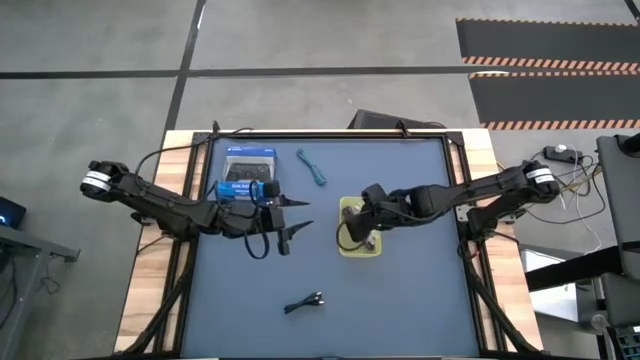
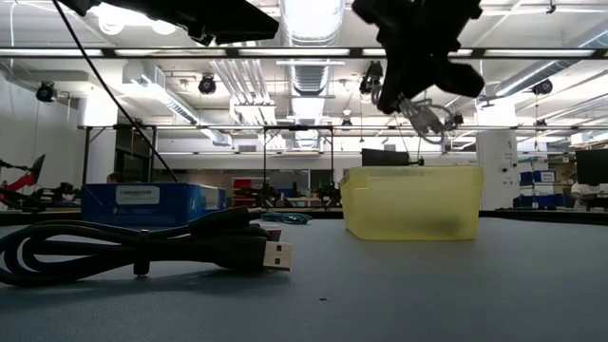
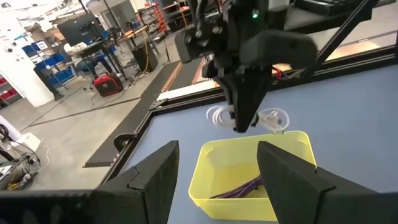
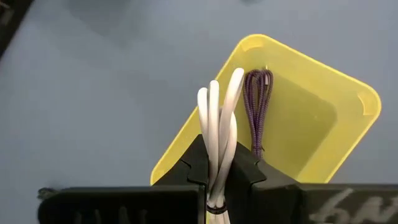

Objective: Pick and place USB-C Cables
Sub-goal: Put the white charger cable into the yellow bin

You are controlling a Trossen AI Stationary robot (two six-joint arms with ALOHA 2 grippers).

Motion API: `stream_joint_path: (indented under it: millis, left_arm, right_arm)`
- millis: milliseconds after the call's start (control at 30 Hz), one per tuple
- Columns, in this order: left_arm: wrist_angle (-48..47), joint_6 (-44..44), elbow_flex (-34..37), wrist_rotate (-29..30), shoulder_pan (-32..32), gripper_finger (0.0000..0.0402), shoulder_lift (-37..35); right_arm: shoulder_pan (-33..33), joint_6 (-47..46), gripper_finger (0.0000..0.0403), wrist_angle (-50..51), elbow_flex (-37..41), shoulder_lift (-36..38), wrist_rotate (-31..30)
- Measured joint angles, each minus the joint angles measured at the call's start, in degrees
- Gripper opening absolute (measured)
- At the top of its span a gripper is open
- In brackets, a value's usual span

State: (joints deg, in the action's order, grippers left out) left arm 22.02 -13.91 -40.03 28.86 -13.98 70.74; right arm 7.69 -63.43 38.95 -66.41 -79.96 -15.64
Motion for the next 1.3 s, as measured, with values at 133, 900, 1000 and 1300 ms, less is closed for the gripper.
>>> stream_joint_path:
  millis: [133,900,1000,1300]
  left_arm:
    - [0.0,0.0,0.02,0.0,0.0,0.0202,0.0]
    - [-0.55,0.0,0.15,-0.03,0.0,0.0202,0.07]
    - [-0.59,0.0,0.17,-0.04,0.0,0.0202,0.13]
    - [-0.65,0.01,0.47,-0.04,0.0,0.0202,0.13]
  right_arm:
    - [-1.95,-0.47,0.0013,-0.21,0.07,-2.06,2.08]
    - [-9.49,1.04,0.0013,-0.06,-1.87,-11.22,10.91]
    - [-9.49,1.57,0.0013,-0.2,-2.78,-12.52,11.73]
    - [-9.6,2.27,0.0013,0.08,-3.58,-14.92,13.2]
